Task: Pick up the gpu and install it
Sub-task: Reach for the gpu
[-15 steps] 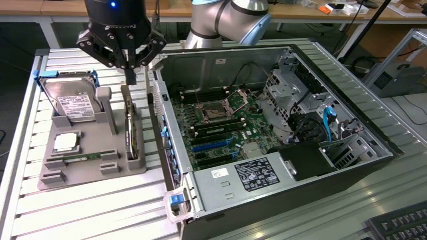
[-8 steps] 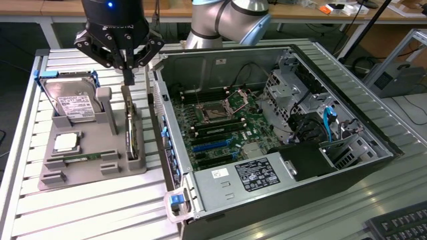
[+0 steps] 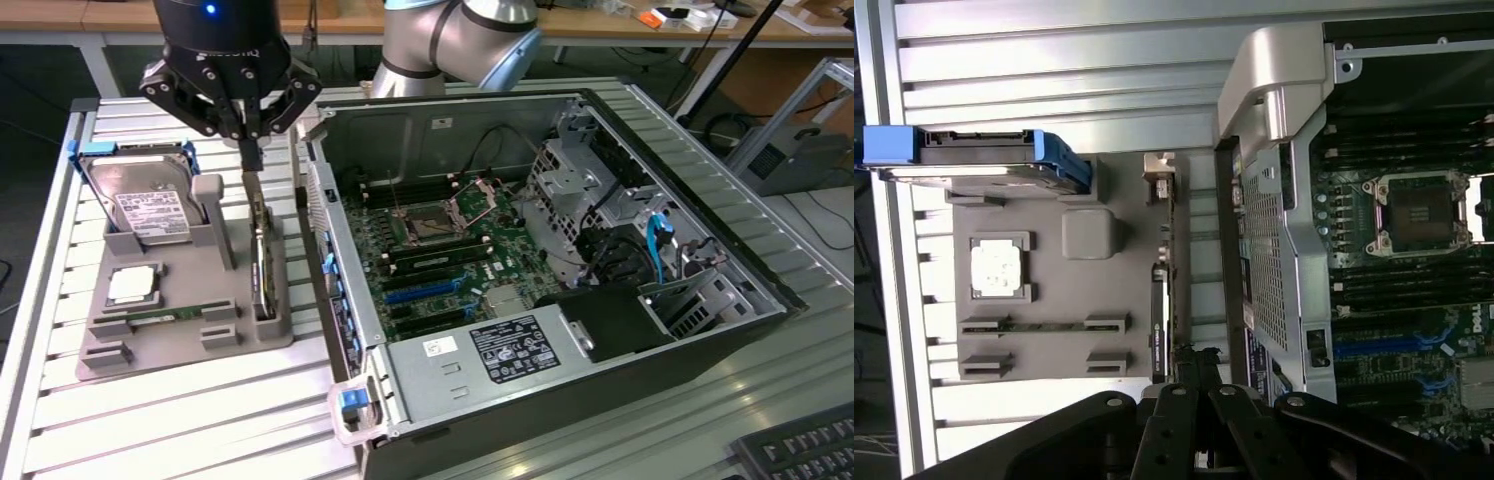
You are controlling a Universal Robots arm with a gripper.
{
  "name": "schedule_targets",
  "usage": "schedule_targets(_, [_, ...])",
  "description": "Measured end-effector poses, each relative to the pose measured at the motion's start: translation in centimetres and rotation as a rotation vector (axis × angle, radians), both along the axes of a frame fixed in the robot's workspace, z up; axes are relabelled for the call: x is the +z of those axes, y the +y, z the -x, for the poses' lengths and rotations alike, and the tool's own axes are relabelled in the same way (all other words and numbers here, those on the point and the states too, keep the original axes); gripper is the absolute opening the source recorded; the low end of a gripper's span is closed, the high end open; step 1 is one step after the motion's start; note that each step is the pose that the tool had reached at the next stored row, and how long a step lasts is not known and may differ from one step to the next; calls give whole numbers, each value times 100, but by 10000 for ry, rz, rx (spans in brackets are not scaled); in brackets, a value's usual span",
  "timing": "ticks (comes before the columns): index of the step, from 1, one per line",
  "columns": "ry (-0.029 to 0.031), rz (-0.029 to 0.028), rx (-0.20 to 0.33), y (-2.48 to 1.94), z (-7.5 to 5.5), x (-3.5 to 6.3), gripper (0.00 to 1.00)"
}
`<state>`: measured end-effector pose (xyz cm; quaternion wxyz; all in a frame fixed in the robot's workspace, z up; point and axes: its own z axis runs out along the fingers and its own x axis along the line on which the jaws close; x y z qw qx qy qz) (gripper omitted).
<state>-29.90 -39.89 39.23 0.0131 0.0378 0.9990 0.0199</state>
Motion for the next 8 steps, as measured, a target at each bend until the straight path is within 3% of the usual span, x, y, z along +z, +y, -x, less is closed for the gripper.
schedule_targets(8, [0, 0, -1, 0, 42, -1, 11])
